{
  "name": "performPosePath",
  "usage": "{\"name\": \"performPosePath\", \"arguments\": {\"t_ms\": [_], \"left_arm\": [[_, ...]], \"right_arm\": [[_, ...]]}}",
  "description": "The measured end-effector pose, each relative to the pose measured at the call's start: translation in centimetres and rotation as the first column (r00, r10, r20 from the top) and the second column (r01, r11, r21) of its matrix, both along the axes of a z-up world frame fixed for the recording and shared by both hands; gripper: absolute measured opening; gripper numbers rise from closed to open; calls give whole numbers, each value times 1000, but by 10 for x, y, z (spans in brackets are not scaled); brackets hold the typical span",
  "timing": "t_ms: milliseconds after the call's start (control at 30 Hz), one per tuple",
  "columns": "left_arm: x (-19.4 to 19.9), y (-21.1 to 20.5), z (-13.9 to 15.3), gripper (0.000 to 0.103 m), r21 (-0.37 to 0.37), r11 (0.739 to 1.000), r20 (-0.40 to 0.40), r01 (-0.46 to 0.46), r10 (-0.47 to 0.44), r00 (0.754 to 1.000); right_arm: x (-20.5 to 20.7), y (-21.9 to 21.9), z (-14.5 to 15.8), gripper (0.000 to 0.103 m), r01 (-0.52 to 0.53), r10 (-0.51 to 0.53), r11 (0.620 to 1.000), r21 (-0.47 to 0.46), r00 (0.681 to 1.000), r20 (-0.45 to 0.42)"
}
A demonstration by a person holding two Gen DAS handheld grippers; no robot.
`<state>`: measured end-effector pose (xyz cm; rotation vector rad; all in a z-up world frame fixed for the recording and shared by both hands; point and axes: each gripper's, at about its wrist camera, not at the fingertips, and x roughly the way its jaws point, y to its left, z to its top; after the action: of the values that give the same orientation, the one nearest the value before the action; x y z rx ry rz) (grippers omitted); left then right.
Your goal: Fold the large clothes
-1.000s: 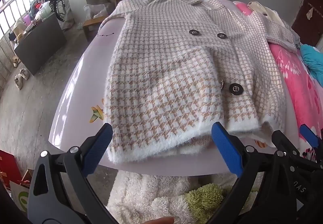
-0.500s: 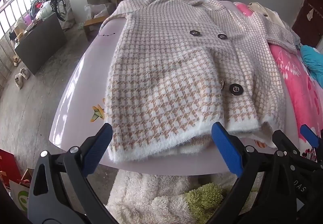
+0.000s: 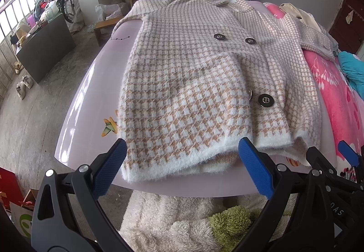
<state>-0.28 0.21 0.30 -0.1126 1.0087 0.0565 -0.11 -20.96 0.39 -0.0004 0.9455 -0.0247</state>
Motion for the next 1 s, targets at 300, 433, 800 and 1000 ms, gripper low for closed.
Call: {"name": "performPosePath", "arguments": {"t_ms": [300,433,800,1000], "left_arm": [[-1,2,0,95,-1,1000,0,0,0,1000],[-1,2,0,95,-1,1000,-1,0,0,1000],[0,2,0,95,-1,1000,-2,-1,1,1000],[-1,3,0,95,-4,1000,-2,-1,1,1000]], "right_arm": [[0,1,0,97,1,-1,1000,-1,1000,0],[0,1,0,97,1,-1,1000,-1,1000,0],[0,-2,-1,97,1,-1,1000,-3,1000,-1],[0,-1,0,97,4,-4,1000,-7,1000,0]]}}
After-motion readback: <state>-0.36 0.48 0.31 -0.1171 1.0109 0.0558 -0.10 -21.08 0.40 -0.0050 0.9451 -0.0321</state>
